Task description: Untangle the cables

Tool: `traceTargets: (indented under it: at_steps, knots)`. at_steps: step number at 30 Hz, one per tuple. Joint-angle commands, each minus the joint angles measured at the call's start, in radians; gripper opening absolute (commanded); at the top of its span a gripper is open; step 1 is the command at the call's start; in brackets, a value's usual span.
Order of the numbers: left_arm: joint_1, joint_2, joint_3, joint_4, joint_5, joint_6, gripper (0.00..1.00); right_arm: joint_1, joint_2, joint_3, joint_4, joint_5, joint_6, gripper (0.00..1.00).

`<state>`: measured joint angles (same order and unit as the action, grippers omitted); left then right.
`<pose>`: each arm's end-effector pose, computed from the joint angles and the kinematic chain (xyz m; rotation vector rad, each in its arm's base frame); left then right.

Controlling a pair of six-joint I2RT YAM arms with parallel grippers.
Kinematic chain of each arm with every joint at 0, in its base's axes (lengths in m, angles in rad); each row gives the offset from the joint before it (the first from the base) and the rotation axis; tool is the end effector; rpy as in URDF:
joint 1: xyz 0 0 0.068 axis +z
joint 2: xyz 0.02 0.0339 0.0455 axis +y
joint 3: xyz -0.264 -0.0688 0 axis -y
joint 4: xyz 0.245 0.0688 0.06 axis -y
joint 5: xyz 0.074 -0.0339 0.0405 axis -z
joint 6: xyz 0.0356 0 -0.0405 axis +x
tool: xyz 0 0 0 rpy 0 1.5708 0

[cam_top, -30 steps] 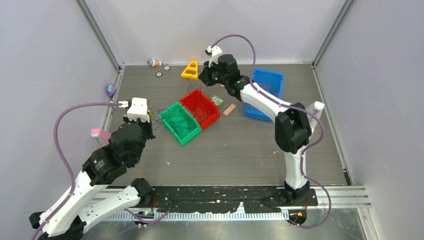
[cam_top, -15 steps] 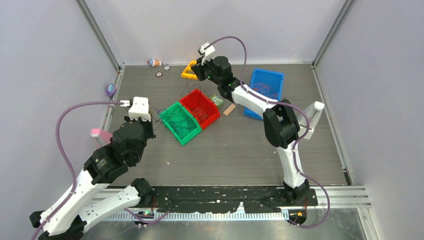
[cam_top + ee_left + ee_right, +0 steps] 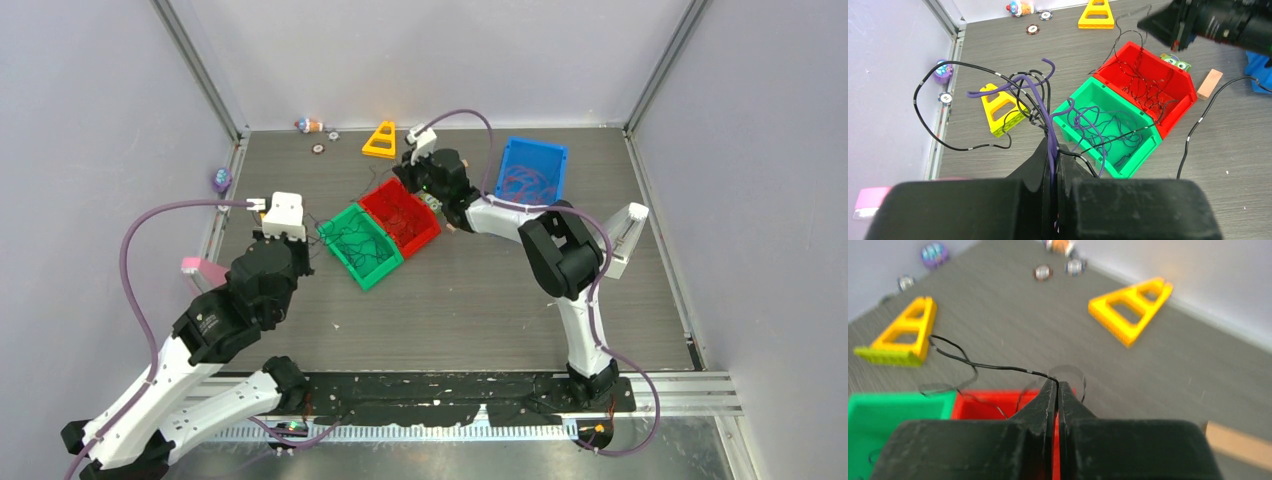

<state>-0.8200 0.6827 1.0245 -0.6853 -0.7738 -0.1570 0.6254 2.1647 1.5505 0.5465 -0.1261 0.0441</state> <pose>0.0997 -0.0704 0.3852 0.0944 1.8119 0.0510 0.4121 0.3031 0.2327 -0.5733 1.5726 0.6126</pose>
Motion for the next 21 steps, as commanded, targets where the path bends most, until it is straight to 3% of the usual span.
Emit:
traceTargets:
  at_steps: [1, 6, 11, 21]
  knots:
    - [0.007, -0.002, -0.008, 0.051, 0.019, -0.011, 0.00, 0.042, -0.133, -0.138, 0.036, 0.087, 0.021, 0.05]
    - [0.006, -0.012, -0.012, 0.042, 0.034, -0.023, 0.00, 0.082, -0.200, -0.210, -0.137, 0.251, 0.008, 0.06]
    - [0.007, -0.025, -0.026, 0.045, 0.046, -0.030, 0.00, 0.120, -0.208, -0.190, -0.355, 0.321, 0.002, 0.06]
    - [0.007, -0.043, -0.026, 0.022, 0.048, -0.039, 0.00, 0.129, -0.007, 0.132, -0.767, 0.309, 0.045, 0.05]
